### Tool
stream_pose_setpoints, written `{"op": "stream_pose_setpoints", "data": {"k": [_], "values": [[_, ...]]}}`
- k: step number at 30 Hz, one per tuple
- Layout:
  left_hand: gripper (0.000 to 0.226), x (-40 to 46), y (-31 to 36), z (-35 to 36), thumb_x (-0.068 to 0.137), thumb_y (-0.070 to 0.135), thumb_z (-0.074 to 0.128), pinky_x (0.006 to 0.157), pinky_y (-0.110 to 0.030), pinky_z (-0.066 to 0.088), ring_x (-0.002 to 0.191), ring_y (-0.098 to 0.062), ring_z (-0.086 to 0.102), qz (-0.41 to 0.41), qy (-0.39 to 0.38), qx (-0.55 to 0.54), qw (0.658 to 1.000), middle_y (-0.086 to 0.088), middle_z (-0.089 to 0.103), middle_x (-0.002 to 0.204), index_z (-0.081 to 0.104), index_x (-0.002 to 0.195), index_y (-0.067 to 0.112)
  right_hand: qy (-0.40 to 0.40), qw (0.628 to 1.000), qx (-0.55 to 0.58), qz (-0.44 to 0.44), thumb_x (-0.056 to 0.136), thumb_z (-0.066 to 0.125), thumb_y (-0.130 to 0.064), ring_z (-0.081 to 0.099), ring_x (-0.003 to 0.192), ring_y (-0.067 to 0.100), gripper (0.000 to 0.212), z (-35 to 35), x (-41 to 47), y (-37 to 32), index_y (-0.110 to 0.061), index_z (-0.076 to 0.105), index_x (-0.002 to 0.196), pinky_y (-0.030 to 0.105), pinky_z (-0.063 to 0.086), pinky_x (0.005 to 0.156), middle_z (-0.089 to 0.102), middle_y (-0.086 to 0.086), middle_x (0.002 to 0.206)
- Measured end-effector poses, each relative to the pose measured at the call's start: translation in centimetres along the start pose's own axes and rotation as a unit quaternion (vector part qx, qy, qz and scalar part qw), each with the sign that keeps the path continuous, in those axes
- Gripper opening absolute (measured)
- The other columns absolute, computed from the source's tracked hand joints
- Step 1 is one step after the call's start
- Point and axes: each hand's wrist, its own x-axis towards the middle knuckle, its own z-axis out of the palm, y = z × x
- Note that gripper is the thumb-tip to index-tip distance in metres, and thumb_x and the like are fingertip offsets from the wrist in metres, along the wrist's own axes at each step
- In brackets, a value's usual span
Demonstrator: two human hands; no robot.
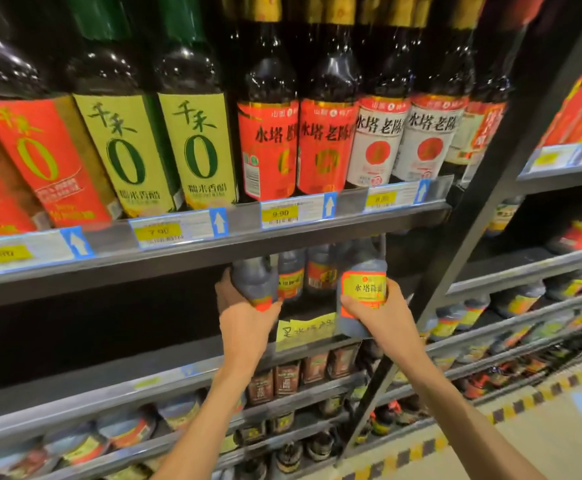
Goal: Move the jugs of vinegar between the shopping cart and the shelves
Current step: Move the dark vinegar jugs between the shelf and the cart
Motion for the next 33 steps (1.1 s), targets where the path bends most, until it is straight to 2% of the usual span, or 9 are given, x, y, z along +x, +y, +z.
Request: {"op": "stream_pose_setpoints", "data": {"k": [2, 6, 8, 12, 15, 18, 22, 27, 33], "values": [[0.060, -1.2, 1.0, 0.0, 0.075, 0.019, 0.091, 0.072, -0.040, 0.056, 0.082, -0.028, 0.066, 0.009, 0.017, -0.072, 0.997, -0.009, 0.063, 0.083, 0.058, 0.113, -0.014, 0.010, 1.000, 0.001, -0.009, 0.077, 0.086, -0.046, 0.065, 0.104, 0.008, 0.083, 0.1, 1.0, 0.2, -0.030, 0.038, 0.144, 0.033, 0.055, 0.087, 0.063, -0.012, 0.120], [0.086, -1.1, 0.5, 0.8, 0.071, 0.026, 0.093, 0.078, -0.043, 0.060, 0.094, -0.030, 0.068, 0.029, 0.011, -0.062, 0.998, -0.018, 0.061, 0.113, 0.045, 0.132, -0.011, 0.003, 0.999, 0.024, -0.025, 0.077, 0.089, -0.030, 0.065, 0.101, 0.007, 0.086, 0.3, 2.5, 0.4, -0.031, 0.031, 0.140, 0.031, 0.053, 0.085, 0.061, -0.011, 0.114], [0.076, -1.0, 0.3, 1.1, 0.077, 0.023, 0.089, 0.069, -0.044, 0.061, 0.080, -0.025, 0.068, 0.027, -0.008, -0.065, 0.998, -0.026, 0.068, 0.102, 0.047, 0.129, -0.013, -0.004, 0.999, 0.020, -0.037, 0.077, 0.089, -0.028, 0.066, 0.096, 0.006, 0.083, 0.6, 3.1, 0.5, -0.031, 0.031, 0.135, 0.026, 0.052, 0.081, 0.063, -0.009, 0.110], [0.098, -1.5, -0.4, 1.7, 0.085, 0.022, 0.079, 0.071, -0.014, 0.055, 0.093, 0.004, 0.068, 0.017, -0.035, -0.126, 0.991, 0.005, 0.067, 0.109, 0.012, 0.157, 0.019, -0.009, 0.999, 0.000, -0.045, 0.071, 0.092, -0.038, 0.068, 0.099, 0.014, 0.081, 1.6, 3.9, 1.1, -0.029, 0.033, 0.125, 0.038, 0.056, 0.086, 0.066, -0.004, 0.111], [0.097, -1.8, -0.4, 2.4, 0.086, 0.023, 0.079, 0.084, -0.011, 0.052, 0.109, 0.007, 0.061, 0.009, -0.055, -0.141, 0.988, 0.018, 0.058, 0.122, 0.013, 0.156, 0.026, -0.018, 0.999, 0.009, -0.043, 0.069, 0.093, -0.036, 0.065, 0.104, 0.016, 0.090, 1.9, 4.0, 1.9, -0.027, 0.030, 0.134, 0.033, 0.053, 0.087, 0.063, -0.002, 0.117], [0.099, -2.5, -0.2, 2.8, 0.080, 0.037, 0.083, 0.092, -0.027, 0.054, 0.108, -0.005, 0.062, -0.003, -0.055, -0.113, 0.992, 0.014, 0.057, 0.121, 0.016, 0.153, 0.026, -0.040, 0.998, 0.018, -0.044, 0.070, 0.094, -0.026, 0.062, 0.099, 0.010, 0.096, 2.0, 3.8, 2.8, -0.023, 0.028, 0.139, 0.013, 0.046, 0.075, 0.059, -0.007, 0.113], [0.098, -3.4, 0.9, 3.6, 0.073, 0.050, 0.085, 0.089, -0.043, 0.057, 0.110, -0.016, 0.064, -0.005, -0.051, -0.079, 0.996, 0.008, 0.059, 0.122, 0.023, 0.144, 0.025, -0.070, 0.996, 0.012, -0.059, 0.072, 0.092, -0.024, 0.065, 0.103, 0.012, 0.089, 2.2, 3.8, 3.5, -0.023, 0.030, 0.135, 0.015, 0.049, 0.074, 0.061, -0.002, 0.120], [0.101, -3.8, 2.2, 4.7, 0.075, 0.044, 0.087, 0.094, -0.036, 0.055, 0.116, -0.009, 0.059, 0.011, -0.058, -0.090, 0.994, 0.010, 0.052, 0.133, 0.023, 0.150, 0.025, -0.124, 0.990, -0.008, -0.073, 0.078, 0.089, -0.022, 0.058, 0.119, 0.012, 0.083, 1.4, 4.3, 4.2, -0.019, 0.030, 0.137, 0.009, 0.049, 0.083, 0.053, -0.004, 0.130], [0.078, -3.8, 0.0, 3.8, 0.071, 0.054, 0.075, 0.088, -0.030, 0.048, 0.116, -0.014, 0.057, -0.021, -0.098, -0.040, 0.994, 0.002, 0.053, 0.127, 0.042, 0.134, 0.024, -0.152, 0.980, -0.078, -0.100, 0.082, 0.086, -0.030, 0.050, 0.130, 0.018, 0.085, -0.4, 5.1, 5.2, -0.015, 0.033, 0.146, 0.034, 0.048, 0.103, 0.043, 0.003, 0.144]]}}
